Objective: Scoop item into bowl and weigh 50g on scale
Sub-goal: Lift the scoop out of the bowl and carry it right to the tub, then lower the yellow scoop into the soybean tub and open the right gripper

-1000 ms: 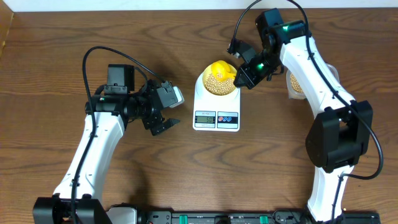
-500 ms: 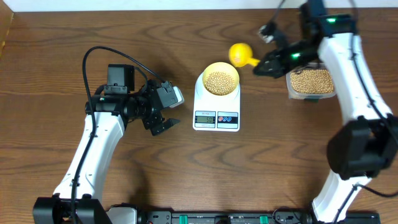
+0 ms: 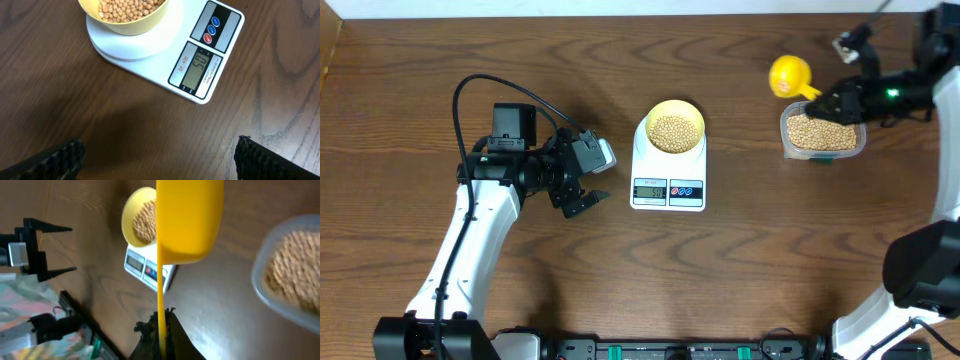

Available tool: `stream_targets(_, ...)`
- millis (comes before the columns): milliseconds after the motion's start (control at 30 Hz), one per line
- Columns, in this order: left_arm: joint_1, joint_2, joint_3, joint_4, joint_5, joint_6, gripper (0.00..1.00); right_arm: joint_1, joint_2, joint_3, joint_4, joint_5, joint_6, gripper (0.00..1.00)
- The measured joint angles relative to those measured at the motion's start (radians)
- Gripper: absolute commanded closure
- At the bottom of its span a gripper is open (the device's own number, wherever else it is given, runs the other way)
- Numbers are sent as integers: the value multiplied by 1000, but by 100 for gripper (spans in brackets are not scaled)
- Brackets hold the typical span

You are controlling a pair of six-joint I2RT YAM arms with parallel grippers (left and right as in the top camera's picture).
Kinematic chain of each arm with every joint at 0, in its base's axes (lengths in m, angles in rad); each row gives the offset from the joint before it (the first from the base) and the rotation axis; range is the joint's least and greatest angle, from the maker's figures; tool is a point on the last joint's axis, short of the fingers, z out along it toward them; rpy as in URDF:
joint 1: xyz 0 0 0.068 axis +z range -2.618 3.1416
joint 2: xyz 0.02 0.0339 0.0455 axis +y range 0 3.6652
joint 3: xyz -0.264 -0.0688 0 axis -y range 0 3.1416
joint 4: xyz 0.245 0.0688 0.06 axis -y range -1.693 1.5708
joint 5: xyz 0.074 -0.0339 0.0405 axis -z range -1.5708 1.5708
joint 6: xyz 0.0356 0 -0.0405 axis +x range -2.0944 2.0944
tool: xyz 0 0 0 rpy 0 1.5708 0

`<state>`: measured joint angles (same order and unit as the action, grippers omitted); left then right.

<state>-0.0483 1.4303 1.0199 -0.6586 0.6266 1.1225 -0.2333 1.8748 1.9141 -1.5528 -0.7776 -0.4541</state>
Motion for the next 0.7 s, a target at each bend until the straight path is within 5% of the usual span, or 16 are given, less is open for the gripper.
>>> stream_targets(367,0,0,0,0,0,0,2,-83,0,0,-31,292,11,99)
stream_targets(700,0,0,0,1,0,0,3,17,-2,-108,122,612,95,99)
